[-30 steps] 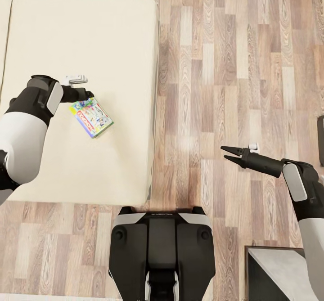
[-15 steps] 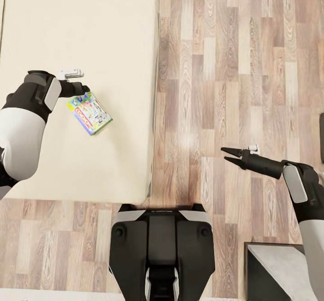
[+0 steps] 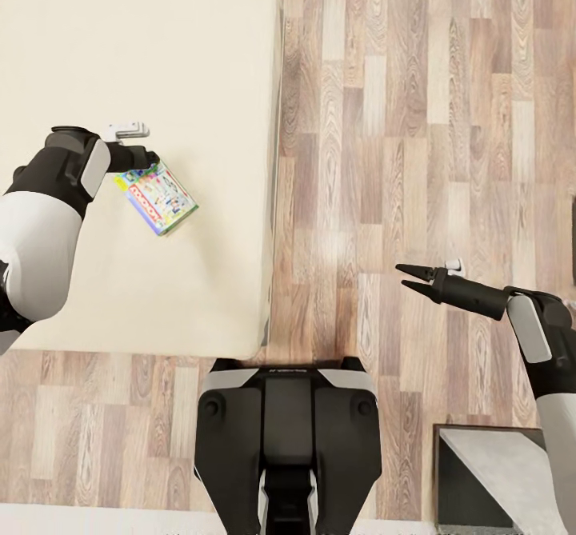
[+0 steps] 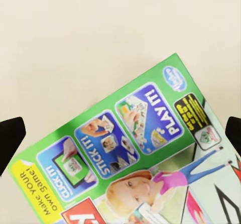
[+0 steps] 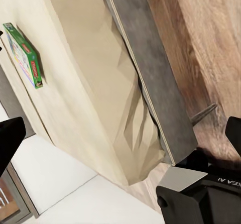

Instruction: Put all the toys in the child's room - the three board games (two on the bed and one on the table), the two jigsaw puzzles on the table, and the tennis ball on the table - inside the toy box on the table in the child's room.

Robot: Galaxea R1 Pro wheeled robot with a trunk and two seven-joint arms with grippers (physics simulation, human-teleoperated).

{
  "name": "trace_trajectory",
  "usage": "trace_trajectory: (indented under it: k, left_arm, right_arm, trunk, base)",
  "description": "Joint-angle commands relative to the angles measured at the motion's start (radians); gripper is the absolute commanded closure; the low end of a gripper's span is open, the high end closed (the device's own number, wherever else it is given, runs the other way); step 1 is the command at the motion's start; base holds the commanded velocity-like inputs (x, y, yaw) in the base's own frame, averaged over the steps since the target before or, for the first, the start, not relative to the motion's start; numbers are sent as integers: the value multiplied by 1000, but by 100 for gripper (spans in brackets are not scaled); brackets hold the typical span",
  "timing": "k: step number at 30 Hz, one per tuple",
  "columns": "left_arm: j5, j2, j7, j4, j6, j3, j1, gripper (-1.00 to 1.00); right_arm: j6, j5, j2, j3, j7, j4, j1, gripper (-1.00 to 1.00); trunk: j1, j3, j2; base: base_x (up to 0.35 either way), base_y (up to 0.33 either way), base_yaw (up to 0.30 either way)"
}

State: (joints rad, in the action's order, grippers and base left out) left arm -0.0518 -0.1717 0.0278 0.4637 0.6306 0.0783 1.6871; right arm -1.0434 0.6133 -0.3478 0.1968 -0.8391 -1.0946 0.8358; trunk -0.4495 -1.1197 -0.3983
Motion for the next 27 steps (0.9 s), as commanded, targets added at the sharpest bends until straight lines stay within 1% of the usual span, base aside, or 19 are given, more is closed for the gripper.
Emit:
trace_trajectory:
  k: [1, 19, 24, 27]
  left_arm:
    - [-6, 1, 3, 1, 4, 6, 0, -100]
    - [-8, 5, 1, 2, 0, 8, 9, -100]
    - [-8, 5, 0, 2, 0, 9, 41, -100]
    - [-7, 3, 0, 2, 0, 9, 46, -100]
  right_arm:
    - [-4, -4, 0, 1, -6, 0, 0, -100]
    - [-4, -4, -3, 3, -6, 0, -9, -100]
    - [-4, -4, -3, 2, -5, 1, -9, -100]
    - [-4, -5, -3, 3, -5, 1, -9, -100]
  trunk:
    - [-1, -3, -2]
    - [-1, -32, -2]
    - [-1, -40, -2]
    - [-1, -43, -2]
  base:
    - [0, 0, 0]
    - [0, 0, 0]
    - [0, 0, 0]
    - [0, 0, 0]
